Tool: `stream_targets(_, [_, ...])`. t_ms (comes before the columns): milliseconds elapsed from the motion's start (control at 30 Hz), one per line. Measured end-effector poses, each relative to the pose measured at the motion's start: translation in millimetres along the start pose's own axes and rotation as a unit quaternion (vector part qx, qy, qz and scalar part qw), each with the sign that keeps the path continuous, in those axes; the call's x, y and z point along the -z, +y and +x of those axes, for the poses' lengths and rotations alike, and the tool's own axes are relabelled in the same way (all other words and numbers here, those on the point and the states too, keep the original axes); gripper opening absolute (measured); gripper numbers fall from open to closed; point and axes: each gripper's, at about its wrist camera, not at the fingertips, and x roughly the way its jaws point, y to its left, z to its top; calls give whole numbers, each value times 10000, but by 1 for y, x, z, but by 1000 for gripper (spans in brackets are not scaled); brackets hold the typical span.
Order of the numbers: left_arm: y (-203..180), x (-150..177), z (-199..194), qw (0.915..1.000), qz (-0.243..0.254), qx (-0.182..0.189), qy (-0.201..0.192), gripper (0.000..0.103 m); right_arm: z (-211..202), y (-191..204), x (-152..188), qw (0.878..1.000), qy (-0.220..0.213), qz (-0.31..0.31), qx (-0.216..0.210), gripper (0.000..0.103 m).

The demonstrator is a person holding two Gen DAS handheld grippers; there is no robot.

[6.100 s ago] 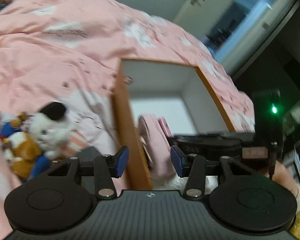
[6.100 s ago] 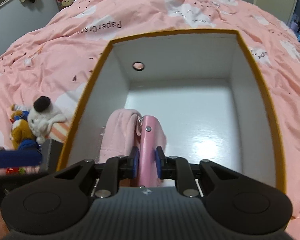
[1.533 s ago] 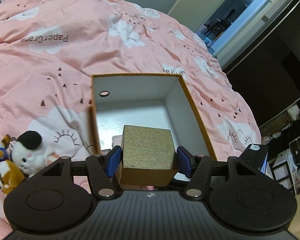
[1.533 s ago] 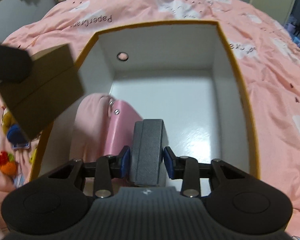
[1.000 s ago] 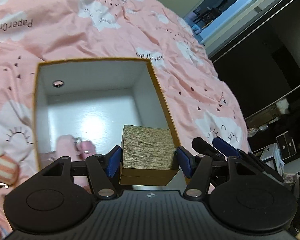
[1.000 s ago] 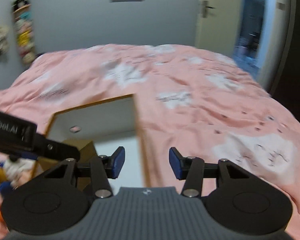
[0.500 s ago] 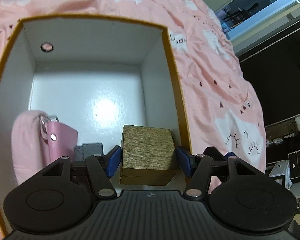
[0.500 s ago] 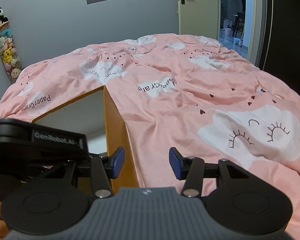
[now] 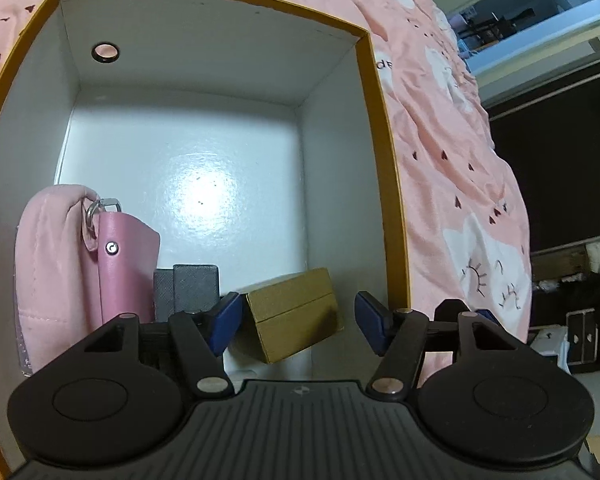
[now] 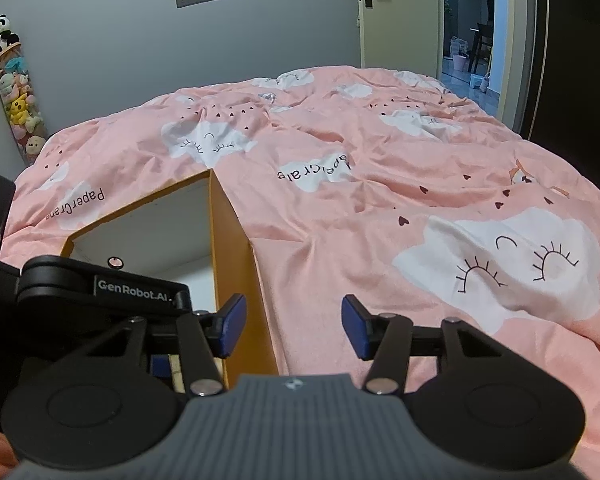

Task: Organize objects
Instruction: 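Lower the gold box into the orange box and open the left gripper, then push the gold box against the gray box with the right gripper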

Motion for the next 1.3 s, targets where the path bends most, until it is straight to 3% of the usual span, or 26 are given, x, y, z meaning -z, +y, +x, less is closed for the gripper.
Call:
stream_targets(100, [-1, -1, -2, 9999, 120, -95, -46, 55, -3, 2, -1, 10000, 31, -24, -72, 54])
stream_targets(233, [-1, -5, -22, 9991, 311, 172, -240, 54, -9, 8, -4, 9995, 9, -214, -225, 50])
stream_targets(367, [-5, -8, -53, 9947, 840, 24, -590, 54, -18, 22, -10, 9949, 99, -757, -665, 46])
stream_targets(433, [-3, -7, -64, 9924, 1053, -75, -628, 54, -20, 36, -10, 9867, 203, -1370, -846, 46])
stream_targets(567, [7, 0, -77, 9879, 1397, -208, -646, 54, -13, 65, -9, 9517, 718, -2728, -1214, 45])
stream_targets(633, [13, 4, -79, 9864, 1495, -269, -634, 54, -2, 79, -4, 9179, 1068, -3568, -1368, 44])
stream_targets(733, [25, 11, -82, 9858, 1545, -298, -595, 54, 15, 93, 8, 8538, 1509, -4754, -1489, 45])
stream_targets(833, [35, 13, -85, 9851, 1591, -253, -599, 54, 32, 103, 19, 7772, 1912, -5756, -1677, 47])
stream_targets(867, [37, 13, -85, 9850, 1601, -238, -597, 54, 38, 107, 23, 7480, 2028, -6068, -1765, 50])
stream_targets(900, [39, 13, -84, 9849, 1611, -236, -590, 54, 41, 110, 26, 7262, 2081, -6296, -1813, 55])
stream_targets(1000, [43, 13, -84, 9842, 1648, -240, -597, 54, 50, 115, 33, 6727, 2158, -6837, -1831, 61])
stream_targets(1133, [47, 11, -84, 9845, 1644, -188, -577, 54, 63, 120, 41, 6269, 2328, -7206, -1831, 61])
stream_targets(1233, [52, 8, -84, 9855, 1592, -135, -567, 54, 71, 118, 48, 6042, 2392, -7383, -1808, 56])
stream_targets(1300, [54, 6, -83, 9861, 1557, -120, -560, 54, 74, 116, 49, 5969, 2380, -7429, -1877, 53])
